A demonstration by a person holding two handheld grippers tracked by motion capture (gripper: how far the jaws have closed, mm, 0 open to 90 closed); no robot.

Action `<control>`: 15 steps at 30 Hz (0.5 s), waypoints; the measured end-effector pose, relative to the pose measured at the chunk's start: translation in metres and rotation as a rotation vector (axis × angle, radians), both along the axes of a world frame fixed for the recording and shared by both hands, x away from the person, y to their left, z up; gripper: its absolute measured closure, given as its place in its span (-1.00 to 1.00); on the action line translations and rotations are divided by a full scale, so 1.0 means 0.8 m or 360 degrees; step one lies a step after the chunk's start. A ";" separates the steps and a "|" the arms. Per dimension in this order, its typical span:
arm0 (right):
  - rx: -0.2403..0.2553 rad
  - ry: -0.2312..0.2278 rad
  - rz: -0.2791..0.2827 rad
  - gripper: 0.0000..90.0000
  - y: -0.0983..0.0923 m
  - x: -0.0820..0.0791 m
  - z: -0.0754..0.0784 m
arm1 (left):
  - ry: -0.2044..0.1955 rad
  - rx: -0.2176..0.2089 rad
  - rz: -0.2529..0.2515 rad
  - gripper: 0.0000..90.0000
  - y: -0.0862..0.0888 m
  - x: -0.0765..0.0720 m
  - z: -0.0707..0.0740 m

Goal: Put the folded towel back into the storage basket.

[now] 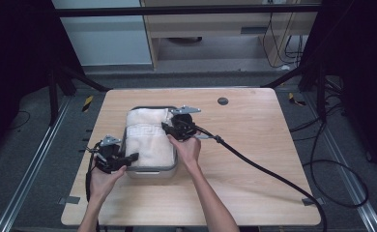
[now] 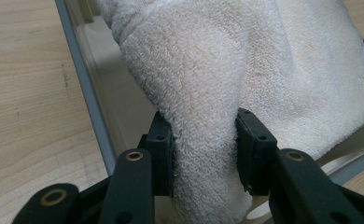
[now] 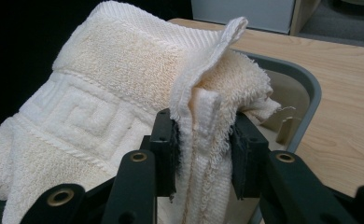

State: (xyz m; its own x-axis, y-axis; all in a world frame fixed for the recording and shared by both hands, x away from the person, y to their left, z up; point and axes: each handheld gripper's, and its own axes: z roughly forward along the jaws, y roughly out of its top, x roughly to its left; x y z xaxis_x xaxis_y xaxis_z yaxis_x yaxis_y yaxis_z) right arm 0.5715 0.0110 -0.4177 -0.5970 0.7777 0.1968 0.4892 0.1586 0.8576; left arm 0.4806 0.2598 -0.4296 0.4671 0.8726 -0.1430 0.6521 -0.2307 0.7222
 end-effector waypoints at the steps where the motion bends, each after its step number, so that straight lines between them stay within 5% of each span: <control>1: -0.0008 0.0003 -0.0003 0.48 0.000 0.000 -0.001 | 0.0002 0.0001 0.0002 0.35 0.000 0.000 -0.001; 15: -0.0152 -0.0037 -0.0004 0.44 0.002 -0.001 -0.011 | -0.0001 0.0055 0.0033 0.13 -0.003 0.003 -0.004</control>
